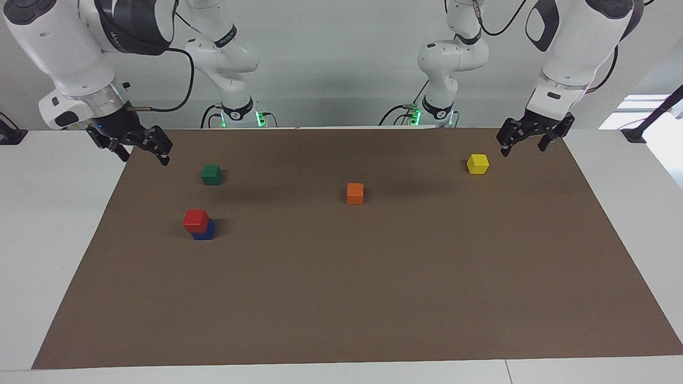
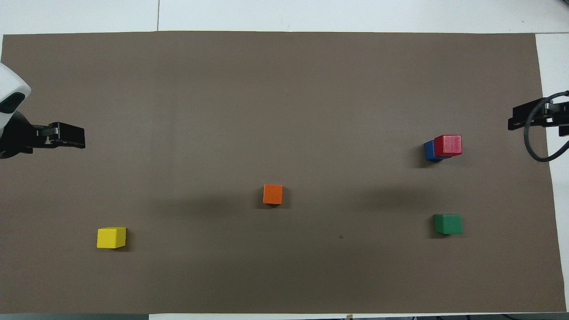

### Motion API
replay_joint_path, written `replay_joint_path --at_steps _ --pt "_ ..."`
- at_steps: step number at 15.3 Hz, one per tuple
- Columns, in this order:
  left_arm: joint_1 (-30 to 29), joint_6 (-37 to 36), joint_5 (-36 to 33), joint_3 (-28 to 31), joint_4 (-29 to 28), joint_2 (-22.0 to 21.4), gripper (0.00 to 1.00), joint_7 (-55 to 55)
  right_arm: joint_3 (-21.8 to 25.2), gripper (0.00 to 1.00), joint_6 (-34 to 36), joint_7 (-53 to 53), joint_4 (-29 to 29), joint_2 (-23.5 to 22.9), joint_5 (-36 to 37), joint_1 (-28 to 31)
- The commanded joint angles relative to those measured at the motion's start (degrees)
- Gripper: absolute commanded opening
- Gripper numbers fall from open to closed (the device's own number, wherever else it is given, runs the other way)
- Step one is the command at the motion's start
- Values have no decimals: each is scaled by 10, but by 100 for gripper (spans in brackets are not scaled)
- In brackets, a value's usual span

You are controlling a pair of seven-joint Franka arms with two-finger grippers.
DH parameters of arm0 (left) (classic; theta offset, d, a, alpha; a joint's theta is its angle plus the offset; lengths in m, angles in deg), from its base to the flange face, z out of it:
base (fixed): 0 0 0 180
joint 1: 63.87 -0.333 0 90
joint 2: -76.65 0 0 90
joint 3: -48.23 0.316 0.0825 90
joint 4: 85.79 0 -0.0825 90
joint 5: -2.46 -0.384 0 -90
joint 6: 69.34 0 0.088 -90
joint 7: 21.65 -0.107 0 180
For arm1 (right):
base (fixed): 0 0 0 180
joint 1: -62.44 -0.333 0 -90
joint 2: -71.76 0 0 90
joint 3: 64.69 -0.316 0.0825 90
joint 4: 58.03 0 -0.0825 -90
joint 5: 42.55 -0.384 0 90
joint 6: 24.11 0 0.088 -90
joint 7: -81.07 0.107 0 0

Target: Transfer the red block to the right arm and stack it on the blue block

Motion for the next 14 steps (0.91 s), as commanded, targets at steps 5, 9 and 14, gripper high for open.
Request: replay_joint_path --at_steps 5,9,14 --pt "-3 9 7 1 -12 -10 100 -5 -5 100 13 -13 -11 -4 9 5" --pt "-3 9 7 1 -12 -10 100 -5 -4 100 12 -13 -11 -4 9 5" --pt "-3 9 7 1 -12 -10 100 -5 -5 100 8 -11 -9 -4 9 5"
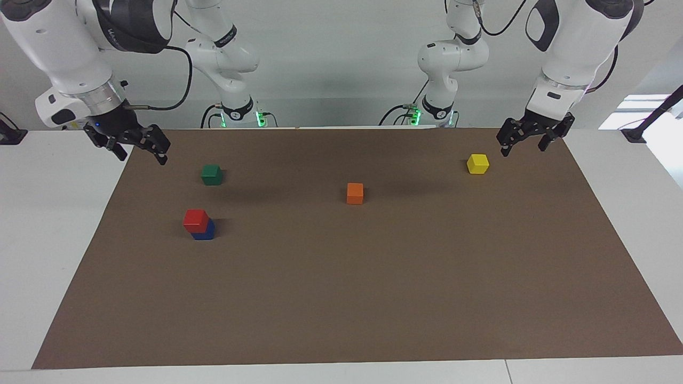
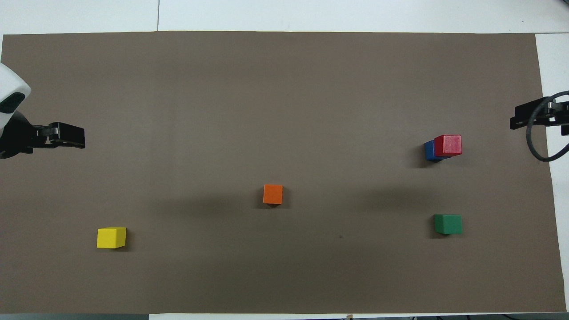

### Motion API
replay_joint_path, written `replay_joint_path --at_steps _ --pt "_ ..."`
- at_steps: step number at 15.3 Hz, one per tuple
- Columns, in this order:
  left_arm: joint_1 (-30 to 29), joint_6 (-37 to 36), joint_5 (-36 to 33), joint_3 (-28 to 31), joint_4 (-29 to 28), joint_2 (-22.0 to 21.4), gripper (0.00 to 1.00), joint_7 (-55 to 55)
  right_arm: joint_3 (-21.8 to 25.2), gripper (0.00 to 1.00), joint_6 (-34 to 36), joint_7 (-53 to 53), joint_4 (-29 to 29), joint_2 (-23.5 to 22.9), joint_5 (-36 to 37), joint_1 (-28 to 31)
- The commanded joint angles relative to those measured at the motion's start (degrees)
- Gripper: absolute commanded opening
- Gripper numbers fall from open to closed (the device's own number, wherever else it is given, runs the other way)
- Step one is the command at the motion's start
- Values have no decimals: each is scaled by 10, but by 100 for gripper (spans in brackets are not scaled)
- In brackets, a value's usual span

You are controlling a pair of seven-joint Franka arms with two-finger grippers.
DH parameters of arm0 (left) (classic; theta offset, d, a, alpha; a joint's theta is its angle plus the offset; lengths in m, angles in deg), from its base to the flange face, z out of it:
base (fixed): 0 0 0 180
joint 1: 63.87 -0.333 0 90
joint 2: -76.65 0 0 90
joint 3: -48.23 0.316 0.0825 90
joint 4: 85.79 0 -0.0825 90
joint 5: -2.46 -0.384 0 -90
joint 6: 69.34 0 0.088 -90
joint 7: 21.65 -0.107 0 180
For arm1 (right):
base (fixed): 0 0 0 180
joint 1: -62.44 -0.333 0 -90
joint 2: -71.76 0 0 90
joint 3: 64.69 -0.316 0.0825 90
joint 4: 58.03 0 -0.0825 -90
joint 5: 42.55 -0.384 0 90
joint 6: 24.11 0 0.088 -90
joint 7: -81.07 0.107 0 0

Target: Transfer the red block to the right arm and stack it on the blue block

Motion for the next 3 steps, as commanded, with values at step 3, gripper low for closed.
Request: replay_joint_path --at_steps 3 --pt "-3 9 7 1 -12 -10 100 -5 -5 100 8 -11 -6 -3 9 4"
